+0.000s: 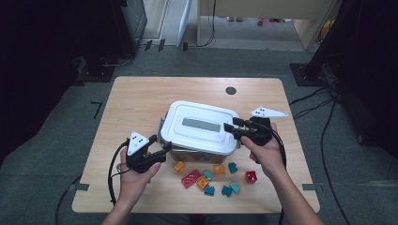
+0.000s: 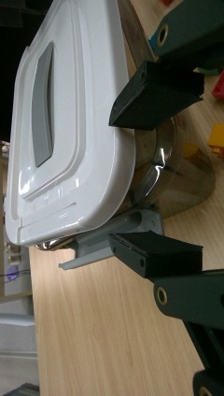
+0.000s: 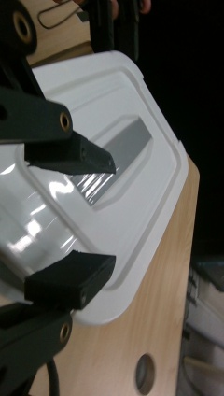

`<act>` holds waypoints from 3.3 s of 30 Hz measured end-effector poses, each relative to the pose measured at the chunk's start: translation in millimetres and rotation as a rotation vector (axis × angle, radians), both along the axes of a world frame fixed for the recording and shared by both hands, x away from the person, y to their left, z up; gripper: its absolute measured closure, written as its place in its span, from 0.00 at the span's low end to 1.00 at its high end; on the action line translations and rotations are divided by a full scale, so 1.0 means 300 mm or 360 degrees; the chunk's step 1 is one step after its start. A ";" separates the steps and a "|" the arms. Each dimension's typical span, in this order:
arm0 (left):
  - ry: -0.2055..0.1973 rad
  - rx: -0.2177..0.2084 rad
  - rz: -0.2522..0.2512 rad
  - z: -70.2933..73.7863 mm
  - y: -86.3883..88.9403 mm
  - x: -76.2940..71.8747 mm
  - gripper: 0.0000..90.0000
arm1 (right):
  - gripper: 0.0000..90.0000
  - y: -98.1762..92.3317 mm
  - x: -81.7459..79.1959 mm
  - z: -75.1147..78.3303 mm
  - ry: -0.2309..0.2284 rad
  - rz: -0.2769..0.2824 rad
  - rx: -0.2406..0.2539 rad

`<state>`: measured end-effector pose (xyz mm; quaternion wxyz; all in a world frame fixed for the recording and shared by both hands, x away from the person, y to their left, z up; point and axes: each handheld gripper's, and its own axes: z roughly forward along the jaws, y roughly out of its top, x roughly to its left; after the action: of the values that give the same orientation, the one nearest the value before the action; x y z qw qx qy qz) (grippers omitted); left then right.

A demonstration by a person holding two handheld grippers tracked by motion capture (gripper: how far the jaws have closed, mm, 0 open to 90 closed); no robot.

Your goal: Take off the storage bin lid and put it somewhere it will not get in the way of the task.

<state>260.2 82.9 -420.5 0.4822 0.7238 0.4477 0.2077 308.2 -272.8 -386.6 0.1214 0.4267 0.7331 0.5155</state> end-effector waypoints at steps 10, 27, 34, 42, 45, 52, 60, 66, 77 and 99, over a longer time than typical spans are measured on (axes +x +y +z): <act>-0.0002 0.0002 0.0016 -0.002 0.004 0.002 0.42 | 0.67 0.105 0.093 0.015 -0.0267 0.0413 -0.0298; 0.0005 -0.0029 0.0018 -0.006 0.019 0.001 0.42 | 0.66 0.189 0.194 -0.008 -0.0094 0.0724 -0.0375; 0.0005 -0.0026 0.0018 -0.005 0.019 -0.001 0.43 | 0.74 0.175 0.203 -0.019 -0.0085 0.0740 -0.0374; 0.0005 -0.0032 0.0020 -0.005 0.024 -0.002 0.43 | 0.76 0.169 0.199 -0.017 -0.0120 0.0806 -0.0368; 0.0005 -0.0036 0.0017 -0.005 0.029 -0.003 0.42 | 0.76 0.158 0.199 -0.010 -0.0145 0.0760 -0.0365; 0.0001 -0.0040 0.0022 -0.003 0.037 -0.005 0.42 | 0.76 0.150 0.192 0.008 -0.0183 0.0730 -0.0327; -0.0002 -0.0043 0.0025 -0.002 0.048 -0.009 0.42 | 0.76 0.125 0.184 0.025 -0.0199 0.0673 -0.0329; -0.0012 -0.0063 0.0020 -0.001 0.054 -0.011 0.40 | 0.76 0.072 0.174 0.050 -0.0230 0.0577 -0.0327; -0.0011 -0.0065 0.0026 0.003 0.066 -0.018 0.26 | 0.76 -0.053 0.158 0.068 -0.0241 0.0377 -0.0288; -0.0022 -0.0080 0.0063 -0.035 0.156 -0.079 0.20 | 0.76 -0.319 0.120 0.012 -0.0198 -0.0103 -0.0243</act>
<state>236.6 129.8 -431.0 0.4992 0.7009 0.4638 0.2108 344.1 -368.7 -382.9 0.2154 0.4068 0.7471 0.4795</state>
